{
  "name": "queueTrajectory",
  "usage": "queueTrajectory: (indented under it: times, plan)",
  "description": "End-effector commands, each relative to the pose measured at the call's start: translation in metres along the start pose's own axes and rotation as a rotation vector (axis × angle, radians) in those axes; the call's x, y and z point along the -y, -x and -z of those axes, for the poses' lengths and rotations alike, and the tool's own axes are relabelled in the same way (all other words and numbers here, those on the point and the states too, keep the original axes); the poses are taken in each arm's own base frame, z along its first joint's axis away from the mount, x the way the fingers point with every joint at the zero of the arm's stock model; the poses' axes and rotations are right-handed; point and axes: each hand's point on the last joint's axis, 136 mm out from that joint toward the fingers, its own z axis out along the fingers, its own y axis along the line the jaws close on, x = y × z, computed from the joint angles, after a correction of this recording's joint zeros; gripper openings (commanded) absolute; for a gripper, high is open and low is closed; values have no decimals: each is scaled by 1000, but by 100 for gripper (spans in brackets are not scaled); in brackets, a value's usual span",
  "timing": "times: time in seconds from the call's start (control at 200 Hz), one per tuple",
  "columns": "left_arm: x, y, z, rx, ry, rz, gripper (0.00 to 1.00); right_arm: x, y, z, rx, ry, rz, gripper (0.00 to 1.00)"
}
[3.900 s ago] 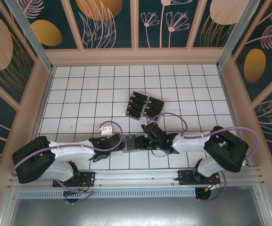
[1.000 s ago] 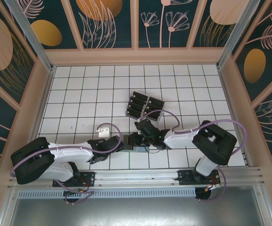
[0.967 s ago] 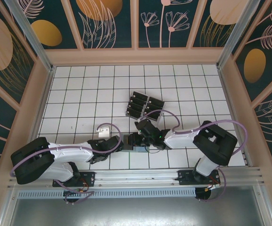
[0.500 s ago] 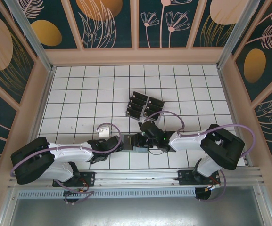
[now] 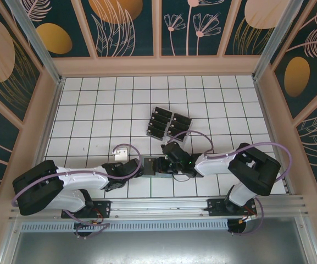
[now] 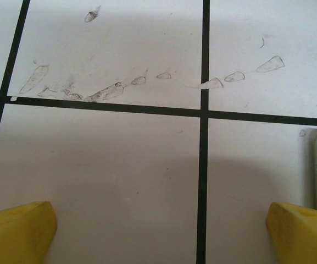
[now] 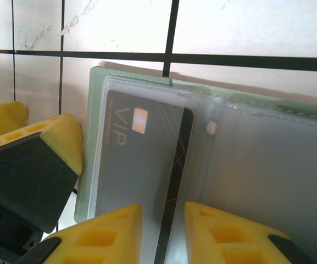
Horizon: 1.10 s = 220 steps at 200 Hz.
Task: Put the credit cards into the card holder
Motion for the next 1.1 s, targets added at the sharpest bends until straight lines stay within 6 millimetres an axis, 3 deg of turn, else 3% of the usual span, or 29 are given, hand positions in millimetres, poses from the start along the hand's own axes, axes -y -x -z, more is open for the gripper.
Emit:
queueTrajectory:
  times: [0.0,0.535,0.656,0.916,1.096]
  plan:
    - [-1,-17,-6,-60,-20,-7,99,-4,2,-4,0,-2,8,27]
    - [0,-18,-7,-63,-26,-10,99,-20,6,-10,-13,20,28,26]
    - [1,-17,-5,-62,-28,-8,99,-24,6,-7,-18,23,43,31]
    - [-5,-6,6,-36,-14,18,99,-26,19,27,60,-2,76,42]
    - [-1,10,16,-3,-17,15,99,-2,36,52,131,-123,116,43]
